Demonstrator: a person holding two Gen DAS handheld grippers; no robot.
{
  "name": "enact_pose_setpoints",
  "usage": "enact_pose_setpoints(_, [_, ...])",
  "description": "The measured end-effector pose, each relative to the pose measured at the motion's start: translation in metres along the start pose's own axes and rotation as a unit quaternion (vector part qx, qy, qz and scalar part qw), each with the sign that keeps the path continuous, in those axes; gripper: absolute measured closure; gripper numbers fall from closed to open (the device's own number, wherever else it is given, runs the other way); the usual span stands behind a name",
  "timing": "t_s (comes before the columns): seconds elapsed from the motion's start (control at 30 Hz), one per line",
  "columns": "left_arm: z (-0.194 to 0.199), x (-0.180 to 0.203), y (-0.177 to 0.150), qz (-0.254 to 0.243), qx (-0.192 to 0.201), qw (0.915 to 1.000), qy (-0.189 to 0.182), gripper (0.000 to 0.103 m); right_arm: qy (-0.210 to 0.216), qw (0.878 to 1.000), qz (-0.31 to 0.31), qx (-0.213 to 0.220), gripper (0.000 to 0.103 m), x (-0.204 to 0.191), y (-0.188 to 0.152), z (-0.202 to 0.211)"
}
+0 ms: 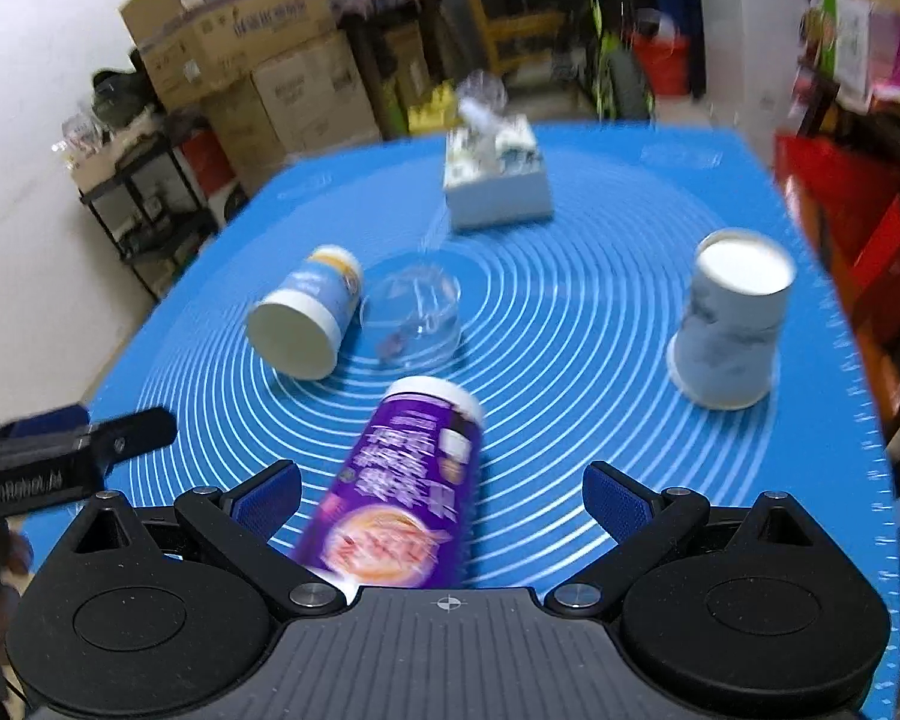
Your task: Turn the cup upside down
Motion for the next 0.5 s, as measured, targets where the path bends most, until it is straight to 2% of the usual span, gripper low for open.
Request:
enact_pose_setpoints(0.1, [-0.008,-0.01,-0.005,0.011,-0.009,0.9999,0.009,0.006,-0.004,0.999,-0.012,-0.047,0.004,0.005,0.006,-0.024])
enact_pose_setpoints(0.27, [-0.016,-0.011,-0.01,0.006,-0.018,0.9998,0.008,0.006,0.007,0.994,-0.021,-0.111,0.012,0.008,0.006,-0.054])
enact_pose_setpoints(0.37, [-0.016,-0.008,-0.014,-0.003,-0.016,0.9998,0.005,0.006,0.005,0.99,-0.023,-0.139,0.028,0.01,0.0,-0.065])
enact_pose_setpoints(0.4, [-0.015,-0.007,-0.014,-0.006,-0.016,0.9999,0.004,0.006,0.004,0.99,-0.021,-0.142,0.034,0.01,-0.003,-0.067])
enact_pose_setpoints(0.5, [-0.015,-0.005,-0.017,-0.009,-0.016,0.9998,0.001,0.006,0.012,0.991,-0.017,-0.128,0.035,0.009,-0.003,-0.063])
Point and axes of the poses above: each gripper's, at about its wrist camera, not at the fingertips, and z roughly against the way its jaws point, x to its right, y to its top, the point moved 9 cm from there along -z, roughly the way its jaws point, and after that the axes turned 2 degrees about z, right-handed, at the moved point
